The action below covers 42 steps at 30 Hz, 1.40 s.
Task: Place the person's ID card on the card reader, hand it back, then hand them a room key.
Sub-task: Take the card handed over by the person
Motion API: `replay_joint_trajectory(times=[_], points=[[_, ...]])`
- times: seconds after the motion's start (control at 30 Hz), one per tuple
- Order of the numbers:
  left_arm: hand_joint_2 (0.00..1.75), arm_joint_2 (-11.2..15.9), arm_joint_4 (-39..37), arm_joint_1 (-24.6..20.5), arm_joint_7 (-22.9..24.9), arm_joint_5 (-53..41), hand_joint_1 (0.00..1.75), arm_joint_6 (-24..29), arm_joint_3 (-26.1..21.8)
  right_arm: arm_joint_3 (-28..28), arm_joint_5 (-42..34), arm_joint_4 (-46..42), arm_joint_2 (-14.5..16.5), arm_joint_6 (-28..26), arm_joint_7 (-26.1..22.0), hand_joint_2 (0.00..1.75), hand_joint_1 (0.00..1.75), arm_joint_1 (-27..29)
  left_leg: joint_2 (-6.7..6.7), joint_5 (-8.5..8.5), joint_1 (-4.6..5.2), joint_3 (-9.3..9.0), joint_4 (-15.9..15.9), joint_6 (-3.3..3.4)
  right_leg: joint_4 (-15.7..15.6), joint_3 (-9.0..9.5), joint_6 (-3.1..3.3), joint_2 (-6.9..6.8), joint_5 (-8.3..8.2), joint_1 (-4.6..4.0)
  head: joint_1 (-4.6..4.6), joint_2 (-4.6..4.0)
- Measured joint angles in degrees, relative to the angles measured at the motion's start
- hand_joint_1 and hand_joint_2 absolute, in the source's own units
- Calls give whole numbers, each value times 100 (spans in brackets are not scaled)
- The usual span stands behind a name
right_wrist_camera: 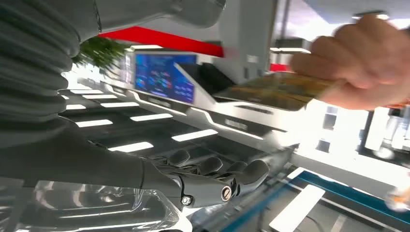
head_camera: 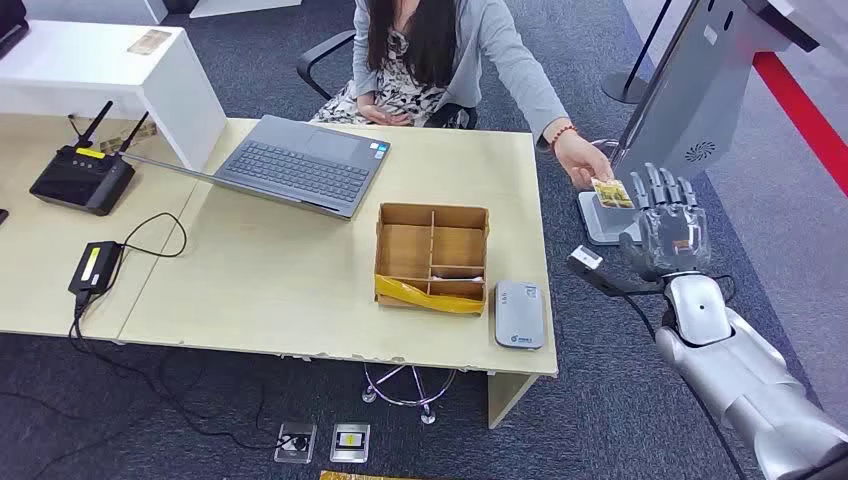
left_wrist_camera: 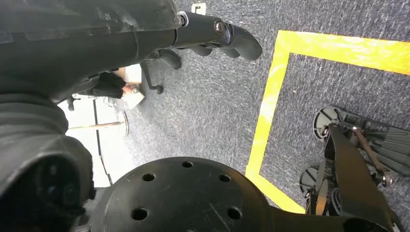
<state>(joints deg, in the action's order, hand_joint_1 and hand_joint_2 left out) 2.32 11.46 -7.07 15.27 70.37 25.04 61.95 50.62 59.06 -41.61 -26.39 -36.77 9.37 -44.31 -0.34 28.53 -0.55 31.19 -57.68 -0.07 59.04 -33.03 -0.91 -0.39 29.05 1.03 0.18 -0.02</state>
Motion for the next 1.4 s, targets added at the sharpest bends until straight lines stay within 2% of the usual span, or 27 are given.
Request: replay_joint_trajectory(times=[0.2, 0.5, 0.63, 0.77, 1.4], points=[[0, 1, 1, -2, 54, 26, 0, 75, 1, 78, -483, -152, 200, 84, -302, 175, 0, 16, -3, 0, 1, 2, 0, 0, -1, 0, 0, -5, 0, 1, 1, 2], [0, 36, 0, -1, -3, 16, 0, 12, 1, -65, -2512, -362, 440, 456, -867, 175, 0, 180, -2, 0, 1, 2, 0, 0, -1, -2, 0, -4, 0, 0, 0, 0], [0, 68, 1, 0, -7, -10, 0, -32, 1, -147, -2898, -423, 488, 534, -988, 175, 2, 248, -2, 0, 1, 2, 0, 0, -1, -2, 0, -4, 0, 0, 0, 1], [0, 89, 0, 0, -2, -37, 0, -40, 1, -204, -3016, -470, 511, 528, -985, 175, 175, 300, -2, 0, 1, 1, 0, 0, -1, -2, 0, -4, 0, 0, 1, 0], [0, 144, -1, 1, 14, -89, 0, -12, 3, -328, -3115, -715, 543, 314, -887, 175, 175, 470, -1, 0, 1, 1, 0, 0, -1, -5, 0, 1, 0, 1, 1, 0]])
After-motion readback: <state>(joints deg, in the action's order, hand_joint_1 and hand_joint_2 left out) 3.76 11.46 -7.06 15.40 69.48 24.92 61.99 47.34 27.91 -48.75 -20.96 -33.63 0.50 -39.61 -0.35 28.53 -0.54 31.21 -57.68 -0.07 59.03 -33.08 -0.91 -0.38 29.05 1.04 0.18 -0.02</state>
